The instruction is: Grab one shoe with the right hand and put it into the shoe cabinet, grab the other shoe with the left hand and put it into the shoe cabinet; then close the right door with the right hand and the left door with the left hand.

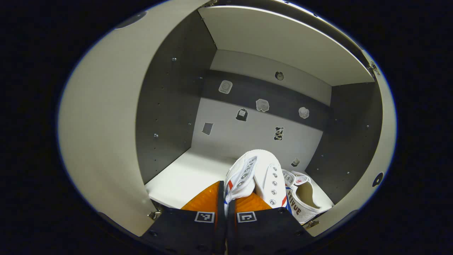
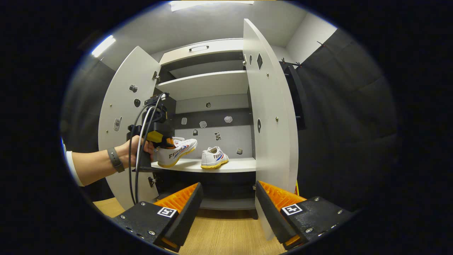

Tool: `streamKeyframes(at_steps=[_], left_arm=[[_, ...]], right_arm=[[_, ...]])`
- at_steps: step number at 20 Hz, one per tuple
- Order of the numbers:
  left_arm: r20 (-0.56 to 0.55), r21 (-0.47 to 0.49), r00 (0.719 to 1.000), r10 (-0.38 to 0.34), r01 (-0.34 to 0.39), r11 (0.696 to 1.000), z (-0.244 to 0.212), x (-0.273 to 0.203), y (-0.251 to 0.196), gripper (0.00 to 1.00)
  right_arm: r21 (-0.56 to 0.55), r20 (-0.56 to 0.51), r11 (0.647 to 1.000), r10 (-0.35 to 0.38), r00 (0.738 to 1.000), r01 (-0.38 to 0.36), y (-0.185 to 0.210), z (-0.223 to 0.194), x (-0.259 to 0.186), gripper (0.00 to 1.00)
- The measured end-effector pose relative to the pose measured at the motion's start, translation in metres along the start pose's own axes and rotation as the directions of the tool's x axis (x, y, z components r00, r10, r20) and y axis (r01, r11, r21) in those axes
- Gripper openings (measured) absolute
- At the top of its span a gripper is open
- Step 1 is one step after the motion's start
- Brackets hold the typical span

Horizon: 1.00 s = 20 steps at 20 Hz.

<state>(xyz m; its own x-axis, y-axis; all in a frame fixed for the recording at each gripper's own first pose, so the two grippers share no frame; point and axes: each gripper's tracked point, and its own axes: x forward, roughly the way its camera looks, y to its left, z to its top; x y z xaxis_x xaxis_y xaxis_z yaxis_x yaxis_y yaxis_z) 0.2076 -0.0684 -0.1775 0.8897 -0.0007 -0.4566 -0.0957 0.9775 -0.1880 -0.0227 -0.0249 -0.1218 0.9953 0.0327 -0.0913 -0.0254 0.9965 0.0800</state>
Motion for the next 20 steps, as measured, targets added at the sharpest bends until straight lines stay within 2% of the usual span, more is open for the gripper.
streamKeyframes(at_steps=[6,9,12,17,19,20], left_arm=[[-0.17,0.023,0.981,0.094,-0.092,0.996,-0.036,0.057,0.009,0.09],[-0.182,0.032,0.979,0.096,-0.092,0.995,-0.038,0.061,0.007,0.09],[-0.199,0.093,0.974,0.106,-0.089,0.992,-0.039,0.062,0.005,0.09],[-0.202,0.078,0.974,0.107,-0.093,0.993,-0.037,0.058,0.012,0.1],[-0.205,0.036,0.977,0.059,-0.053,0.998,-0.037,0.058,0.007,0.14],[-0.21,0.028,0.977,0.043,-0.038,0.999,-0.036,0.056,0.004,0.24]], right_arm=[[-0.018,0.01,1.0,0.002,1.0,-0.002,0.002,0.003,-0.006,0.92],[-0.029,0.004,1.0,0.001,1.0,-0.001,0.003,-0.004,-0.01,0.92],[-0.019,-0.016,1.0,0.021,1.0,-0.022,0.008,-0.012,-0.009,0.92],[-0.007,-0.018,0.999,0.037,0.999,-0.037,0.01,-0.013,-0.009,0.92],[-0.005,-0.022,0.999,0.036,0.999,-0.036,0.008,-0.014,-0.007,0.92],[0.0,-0.025,0.999,0.038,0.999,-0.038,0.008,-0.015,-0.008,0.92]])
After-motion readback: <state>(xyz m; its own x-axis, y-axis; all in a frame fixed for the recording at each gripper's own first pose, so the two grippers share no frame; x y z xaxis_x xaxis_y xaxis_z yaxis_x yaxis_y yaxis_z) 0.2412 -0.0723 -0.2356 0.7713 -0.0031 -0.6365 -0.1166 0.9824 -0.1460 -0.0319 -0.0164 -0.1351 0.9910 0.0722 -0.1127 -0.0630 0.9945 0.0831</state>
